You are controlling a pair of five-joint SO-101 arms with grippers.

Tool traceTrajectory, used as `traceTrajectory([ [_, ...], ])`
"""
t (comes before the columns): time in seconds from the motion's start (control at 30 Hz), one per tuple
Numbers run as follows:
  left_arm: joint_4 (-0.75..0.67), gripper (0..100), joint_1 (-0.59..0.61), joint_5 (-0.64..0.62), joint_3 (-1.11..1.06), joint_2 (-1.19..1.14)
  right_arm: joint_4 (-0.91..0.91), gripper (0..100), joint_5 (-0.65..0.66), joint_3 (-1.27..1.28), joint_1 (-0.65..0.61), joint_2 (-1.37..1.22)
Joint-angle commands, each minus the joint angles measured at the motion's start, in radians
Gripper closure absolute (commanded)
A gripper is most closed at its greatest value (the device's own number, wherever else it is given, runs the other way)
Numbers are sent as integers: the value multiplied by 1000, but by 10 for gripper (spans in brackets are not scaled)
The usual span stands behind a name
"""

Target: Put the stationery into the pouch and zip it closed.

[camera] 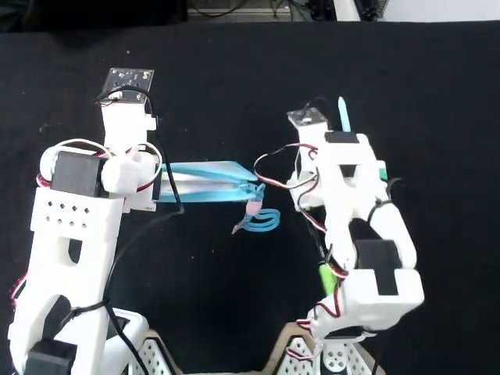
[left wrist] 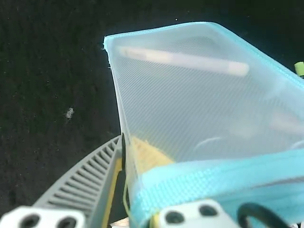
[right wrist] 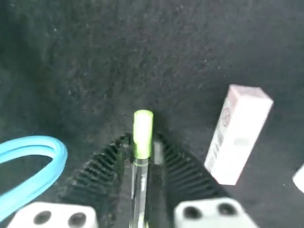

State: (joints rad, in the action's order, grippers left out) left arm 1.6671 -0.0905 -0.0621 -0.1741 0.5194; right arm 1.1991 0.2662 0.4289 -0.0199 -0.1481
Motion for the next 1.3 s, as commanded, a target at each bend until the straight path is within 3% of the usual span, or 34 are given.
traceTrajectory([
  [0.0, -8, 970, -10, -2, -30, -6, 17, 824, -6, -33, -32, -39],
  [0.37, -8, 970, -10, -2, -30, -6, 161, 861, -8, -320, -34, -236],
  [0.53, -8, 970, -10, -2, -30, -6, 192, 989, -6, -374, -32, -232],
  [0.87, -8, 970, -10, -2, -30, -6, 270, 985, -6, -303, -51, 38],
  [1.07, -8, 970, -10, -2, -35, -6, 130, 868, -8, -147, -112, 35],
  [1.27, -8, 970, -10, -2, -45, -6, 69, 892, -8, -119, -109, -8],
])
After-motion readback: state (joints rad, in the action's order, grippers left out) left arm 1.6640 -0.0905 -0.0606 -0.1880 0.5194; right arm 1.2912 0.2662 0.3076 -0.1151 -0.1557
